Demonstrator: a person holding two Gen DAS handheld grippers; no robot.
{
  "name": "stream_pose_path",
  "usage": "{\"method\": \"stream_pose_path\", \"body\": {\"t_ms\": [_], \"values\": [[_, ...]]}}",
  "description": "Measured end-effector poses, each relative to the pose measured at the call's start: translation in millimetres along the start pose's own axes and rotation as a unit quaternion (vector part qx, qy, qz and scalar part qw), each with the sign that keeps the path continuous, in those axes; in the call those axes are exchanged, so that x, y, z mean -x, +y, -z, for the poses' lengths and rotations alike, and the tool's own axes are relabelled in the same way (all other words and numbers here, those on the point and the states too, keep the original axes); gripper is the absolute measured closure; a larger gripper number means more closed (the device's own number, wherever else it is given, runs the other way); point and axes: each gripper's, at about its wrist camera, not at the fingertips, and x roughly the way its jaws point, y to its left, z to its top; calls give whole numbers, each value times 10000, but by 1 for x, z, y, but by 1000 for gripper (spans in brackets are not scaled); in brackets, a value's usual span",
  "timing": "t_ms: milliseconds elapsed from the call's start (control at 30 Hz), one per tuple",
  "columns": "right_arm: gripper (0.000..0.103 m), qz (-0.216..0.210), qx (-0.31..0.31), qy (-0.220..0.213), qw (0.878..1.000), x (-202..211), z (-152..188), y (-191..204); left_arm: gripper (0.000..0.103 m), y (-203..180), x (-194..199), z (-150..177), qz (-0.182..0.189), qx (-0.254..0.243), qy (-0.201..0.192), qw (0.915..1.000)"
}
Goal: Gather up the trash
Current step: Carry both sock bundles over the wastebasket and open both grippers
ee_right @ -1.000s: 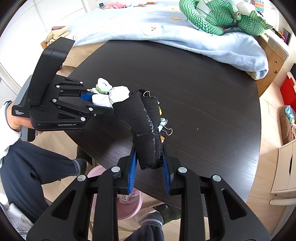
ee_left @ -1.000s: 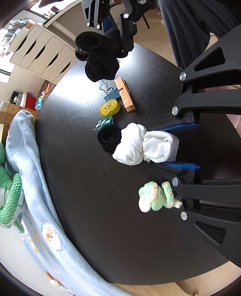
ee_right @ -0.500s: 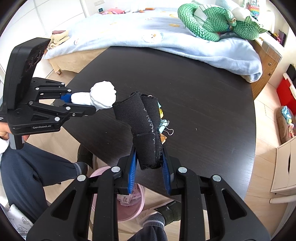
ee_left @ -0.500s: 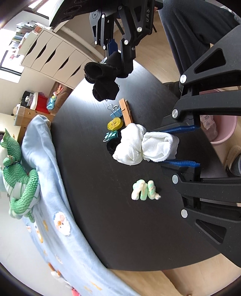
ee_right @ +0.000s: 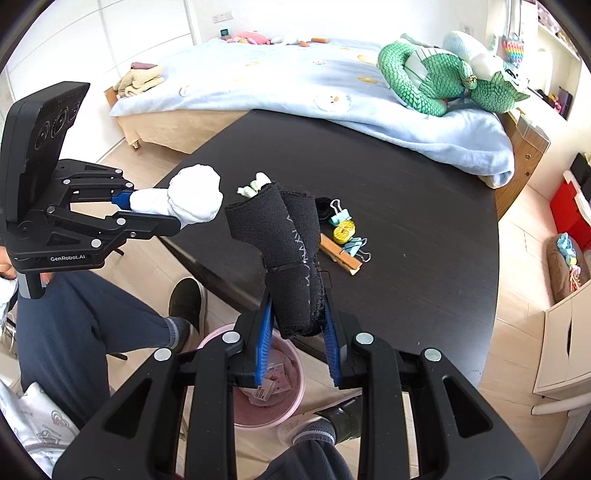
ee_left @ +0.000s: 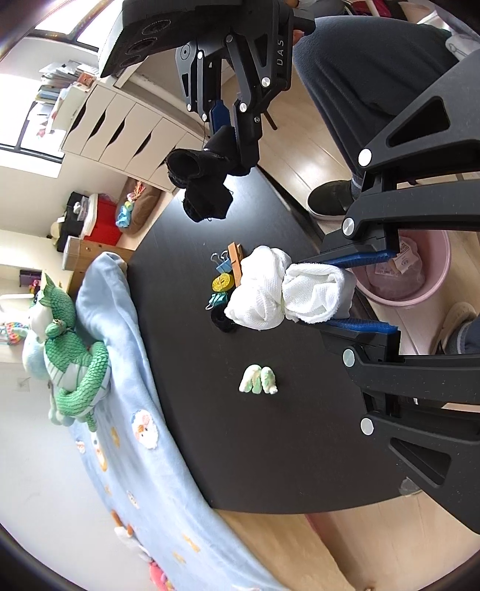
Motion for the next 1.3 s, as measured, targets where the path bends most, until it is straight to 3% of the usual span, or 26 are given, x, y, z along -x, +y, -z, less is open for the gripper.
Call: {"method": "stream_pose_path", "body": {"t_ms": [567,867,900,933,1000,1067,1233,1300], "values": [[78,-385,428,215,9981,13,44,66,80,-9,49,57,-31,246,-211,9995],[72,-655,476,271,9963,12,45,76,80,-6,59,60,33,255,-307,9992],[67,-649,464,276,9964,11,45,76,80,-6,60,59,44,252,-316,9992],[55,-654,433,283,9965,10,46,76,80,-6,60,59,49,238,-320,9992],[39,-633,337,254,9971,10,46,75,80,-7,59,58,64,223,-313,9992],[37,-665,263,247,9971,10,47,72,80,-9,58,59,74,208,-295,9993],[14,-675,43,110,9977,15,48,64,80,-12,55,60,140,168,-220,9995],[9,-676,-86,53,9977,16,47,60,80,-14,53,60,183,142,-184,9996]]}}
